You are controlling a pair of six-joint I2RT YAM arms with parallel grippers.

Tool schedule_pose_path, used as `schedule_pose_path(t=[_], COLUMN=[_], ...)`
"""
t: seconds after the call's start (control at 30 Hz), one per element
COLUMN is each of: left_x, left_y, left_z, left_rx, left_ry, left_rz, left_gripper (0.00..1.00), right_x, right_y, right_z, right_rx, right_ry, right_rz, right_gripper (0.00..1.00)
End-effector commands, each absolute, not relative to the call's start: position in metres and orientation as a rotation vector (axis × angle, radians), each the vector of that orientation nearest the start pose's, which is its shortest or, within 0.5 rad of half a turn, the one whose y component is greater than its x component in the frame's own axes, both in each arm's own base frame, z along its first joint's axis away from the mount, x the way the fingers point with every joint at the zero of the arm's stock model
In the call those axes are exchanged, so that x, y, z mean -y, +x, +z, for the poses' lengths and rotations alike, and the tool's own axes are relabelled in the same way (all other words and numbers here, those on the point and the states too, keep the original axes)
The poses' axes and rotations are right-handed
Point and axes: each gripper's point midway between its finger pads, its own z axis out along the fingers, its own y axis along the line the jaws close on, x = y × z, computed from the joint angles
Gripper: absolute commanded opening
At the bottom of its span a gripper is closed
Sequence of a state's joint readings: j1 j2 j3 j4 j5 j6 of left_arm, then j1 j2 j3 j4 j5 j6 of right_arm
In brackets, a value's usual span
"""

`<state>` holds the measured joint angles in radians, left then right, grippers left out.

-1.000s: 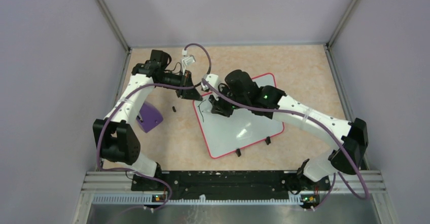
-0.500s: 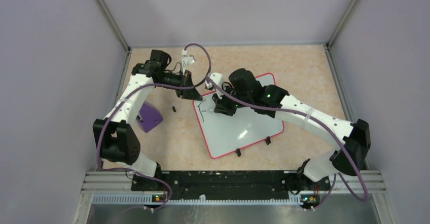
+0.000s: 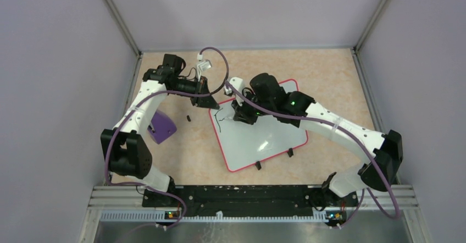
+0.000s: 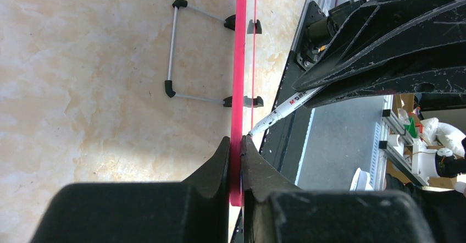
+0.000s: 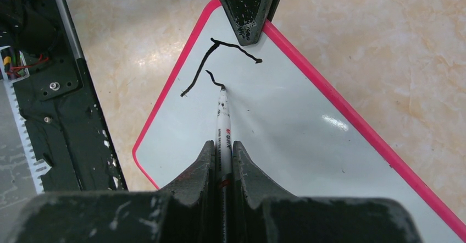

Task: Write a sentence on the whiteboard

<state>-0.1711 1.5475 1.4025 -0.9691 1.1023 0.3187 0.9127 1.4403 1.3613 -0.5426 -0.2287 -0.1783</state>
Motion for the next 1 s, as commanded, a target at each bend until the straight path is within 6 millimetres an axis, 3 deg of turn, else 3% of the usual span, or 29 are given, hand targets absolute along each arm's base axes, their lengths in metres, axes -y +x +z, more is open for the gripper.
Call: schedule_pose_path(t=[0.0,0.17,0.33,0.6,0.97], left_x=[0.2,0.2,0.2,0.2,0.201], left_y=[0.276,0.275,0.274,0.274,0.272], left_z=[0.243,0.243,0.243,0.244,0.244], left_rx=[-2.102,-2.095,-2.089,-2.083,-2.077], left_ry=[0.89,0.897,0.9,0.902,0.905], left_rz=[-1.35,-1.347,-1.348,-1.348,-1.351], left_gripper=[0.0,0.0,0.0,0.0,0.0], right_x=[-0.334,-0.324,-0.319,-0.327,-0.334], right_y=[0.231,0.215,0.212,0.224,0.238], right_z=[0.261,0.272,0.259,0.25,0.254], right_rx=[-1.82,-1.803,-1.823,-1.851,-1.845], right_ry=[-1.224,-1.232,-1.242,-1.23,-1.184], right_rz=[0.642,0.739,0.745,0.722,0.695], right_gripper=[0.0,0.0,0.0,0.0,0.0])
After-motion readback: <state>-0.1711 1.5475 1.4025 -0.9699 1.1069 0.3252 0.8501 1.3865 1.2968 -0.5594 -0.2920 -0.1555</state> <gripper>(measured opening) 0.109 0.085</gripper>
